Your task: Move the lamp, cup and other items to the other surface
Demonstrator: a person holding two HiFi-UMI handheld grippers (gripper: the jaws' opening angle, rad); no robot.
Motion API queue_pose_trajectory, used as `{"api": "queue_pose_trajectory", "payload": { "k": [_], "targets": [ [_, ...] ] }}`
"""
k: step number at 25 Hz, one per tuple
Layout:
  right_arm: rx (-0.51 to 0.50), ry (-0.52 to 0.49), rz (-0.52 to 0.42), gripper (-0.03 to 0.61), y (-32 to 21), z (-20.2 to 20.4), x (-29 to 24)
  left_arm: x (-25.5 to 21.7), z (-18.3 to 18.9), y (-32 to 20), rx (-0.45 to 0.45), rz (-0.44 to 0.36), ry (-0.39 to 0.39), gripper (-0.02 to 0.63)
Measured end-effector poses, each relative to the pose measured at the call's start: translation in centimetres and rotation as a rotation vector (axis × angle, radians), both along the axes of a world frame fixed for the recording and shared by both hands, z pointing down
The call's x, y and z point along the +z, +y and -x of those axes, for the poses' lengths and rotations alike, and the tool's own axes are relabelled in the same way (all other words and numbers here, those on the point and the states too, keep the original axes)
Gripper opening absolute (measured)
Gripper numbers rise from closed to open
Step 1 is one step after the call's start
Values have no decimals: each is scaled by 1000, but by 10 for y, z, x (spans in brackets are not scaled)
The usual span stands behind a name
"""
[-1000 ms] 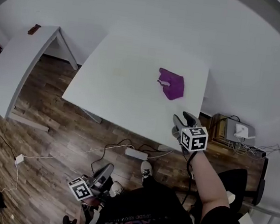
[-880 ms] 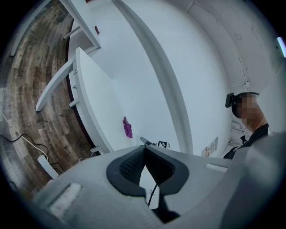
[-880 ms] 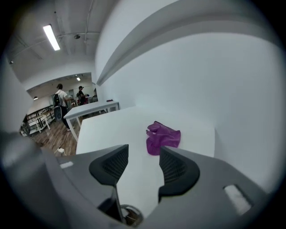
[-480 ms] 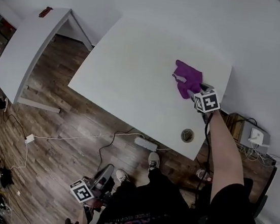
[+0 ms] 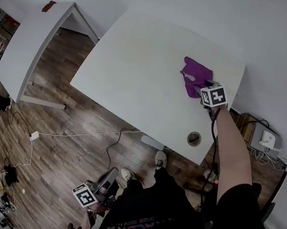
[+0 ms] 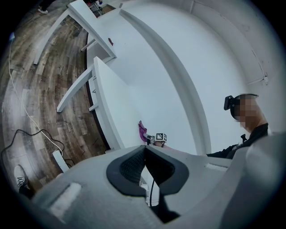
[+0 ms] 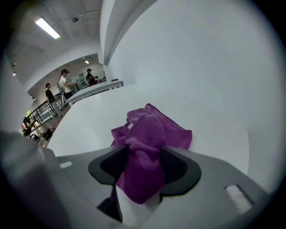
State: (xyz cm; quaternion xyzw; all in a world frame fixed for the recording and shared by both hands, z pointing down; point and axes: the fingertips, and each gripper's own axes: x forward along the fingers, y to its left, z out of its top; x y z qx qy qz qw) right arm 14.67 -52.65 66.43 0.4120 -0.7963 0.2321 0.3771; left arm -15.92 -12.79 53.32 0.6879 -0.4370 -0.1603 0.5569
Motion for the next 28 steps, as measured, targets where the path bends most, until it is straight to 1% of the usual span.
{"api": "queue_pose_trajectory", "payload": {
  "k": [1, 3, 4, 6, 8, 10, 12, 15, 18, 22, 28],
  "targets": [
    [7, -5, -3, 224, 0, 0, 0, 1, -1, 0, 6, 1, -1, -5],
    [23, -10, -4, 142, 2, 1, -1, 1, -4, -2, 20, 0, -2, -5],
    [33, -8, -4, 122, 4, 1, -1, 1, -5, -3, 29, -3, -3, -5],
    [63, -2, -11, 103, 7, 1, -2, -2, -6, -5, 51, -13, -8, -5],
    [103, -5, -30, 92, 11, 0, -8, -6, -1, -5, 68, -25, -14, -5],
    [136, -22, -58, 86, 16, 1, -17, -9, 7, -3, 64, -33, -12, -5],
    [149, -45, -86, 81, 21, 4, -27, -12, 15, 0, 58, -43, -6, -5],
    [168, -74, -129, 77, 29, 8, -43, -15, 22, 3, 73, -61, -1, -5],
    [213, -82, -193, 75, 40, 8, -68, -17, 31, 6, 89, -79, 16, -5],
    [245, -102, -260, 75, 59, 13, -99, -20, 38, 6, 132, -94, 38, -5],
    [279, -123, -314, 75, 105, 18, -134, -29, 50, 8, 208, -132, 54, -5]
  ]
}}
